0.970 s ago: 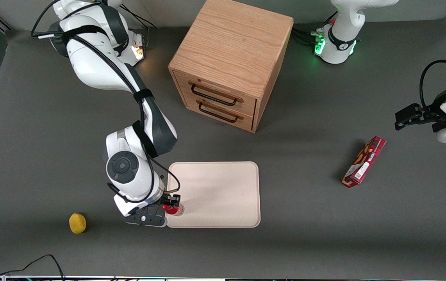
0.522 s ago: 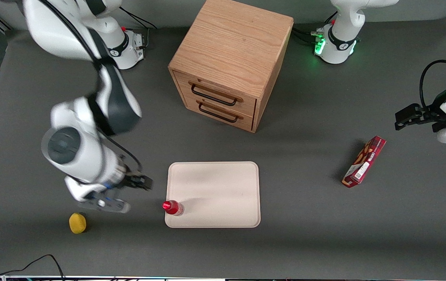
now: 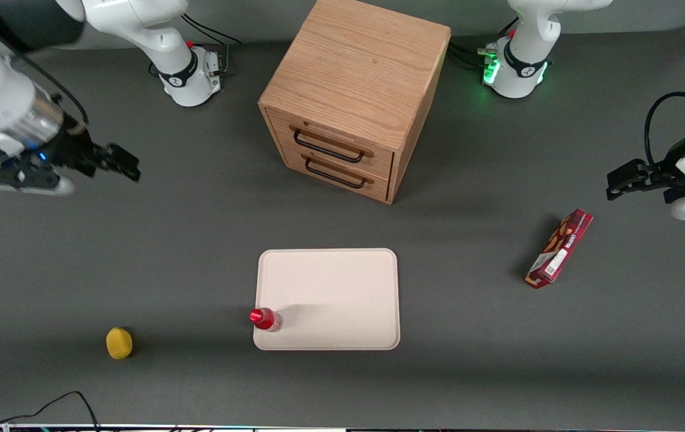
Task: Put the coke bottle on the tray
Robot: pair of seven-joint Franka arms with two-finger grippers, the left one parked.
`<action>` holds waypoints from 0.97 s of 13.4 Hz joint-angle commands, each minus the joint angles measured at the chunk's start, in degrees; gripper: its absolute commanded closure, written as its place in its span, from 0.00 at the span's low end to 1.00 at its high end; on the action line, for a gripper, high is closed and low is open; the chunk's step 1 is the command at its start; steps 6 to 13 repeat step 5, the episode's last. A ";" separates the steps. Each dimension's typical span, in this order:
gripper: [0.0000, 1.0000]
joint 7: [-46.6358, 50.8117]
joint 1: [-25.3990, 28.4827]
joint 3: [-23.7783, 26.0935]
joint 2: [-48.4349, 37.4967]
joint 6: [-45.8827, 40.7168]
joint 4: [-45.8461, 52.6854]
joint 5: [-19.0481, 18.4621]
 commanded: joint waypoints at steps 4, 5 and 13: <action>0.00 -3.80 -5.47 4.06 -0.50 -2.86 1.35 0.66; 0.00 -3.71 -5.47 4.06 -0.50 -2.78 1.52 0.58; 0.00 -3.71 -5.47 4.06 -0.50 -2.78 1.52 0.58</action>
